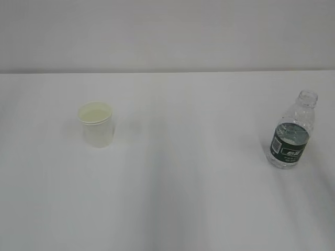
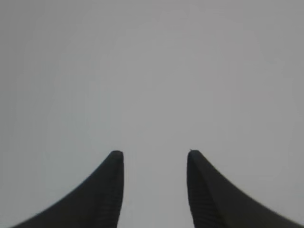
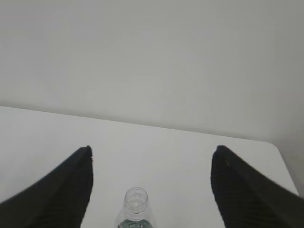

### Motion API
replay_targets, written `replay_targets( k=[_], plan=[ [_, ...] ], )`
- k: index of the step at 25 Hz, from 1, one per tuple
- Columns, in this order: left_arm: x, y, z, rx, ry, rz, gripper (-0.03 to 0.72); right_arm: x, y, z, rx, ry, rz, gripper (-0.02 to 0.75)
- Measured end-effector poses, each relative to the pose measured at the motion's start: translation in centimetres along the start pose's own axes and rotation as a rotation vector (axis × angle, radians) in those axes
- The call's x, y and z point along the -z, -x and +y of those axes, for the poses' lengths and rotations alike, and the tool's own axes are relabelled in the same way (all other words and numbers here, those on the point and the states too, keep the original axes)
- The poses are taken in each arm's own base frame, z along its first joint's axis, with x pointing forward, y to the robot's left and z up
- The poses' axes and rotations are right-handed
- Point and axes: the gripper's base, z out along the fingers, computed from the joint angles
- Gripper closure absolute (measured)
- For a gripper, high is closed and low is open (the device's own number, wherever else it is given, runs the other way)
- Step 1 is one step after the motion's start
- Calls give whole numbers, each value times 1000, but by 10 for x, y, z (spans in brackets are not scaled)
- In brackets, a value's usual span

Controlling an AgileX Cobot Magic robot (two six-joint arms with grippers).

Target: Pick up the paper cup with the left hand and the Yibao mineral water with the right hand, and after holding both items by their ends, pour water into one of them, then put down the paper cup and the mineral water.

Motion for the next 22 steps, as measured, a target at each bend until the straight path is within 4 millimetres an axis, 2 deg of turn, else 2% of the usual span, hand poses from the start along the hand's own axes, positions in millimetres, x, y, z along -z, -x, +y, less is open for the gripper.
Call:
replay_targets(
  k=[4,7,14,22],
  plan=[
    [5,-9,0,-15,-31,26,383,11,7,-1,6,3,37,153],
    [12,-10,-5,-103,-85,38,384,16,15,-2,6,4,42,153],
    [16,-30,1,27,-97,113,385,28,30,-4,9,2,50,153],
    [20,-35,1,19,-112,134,398,64,37,-6,31,-14,51,153]
  ],
)
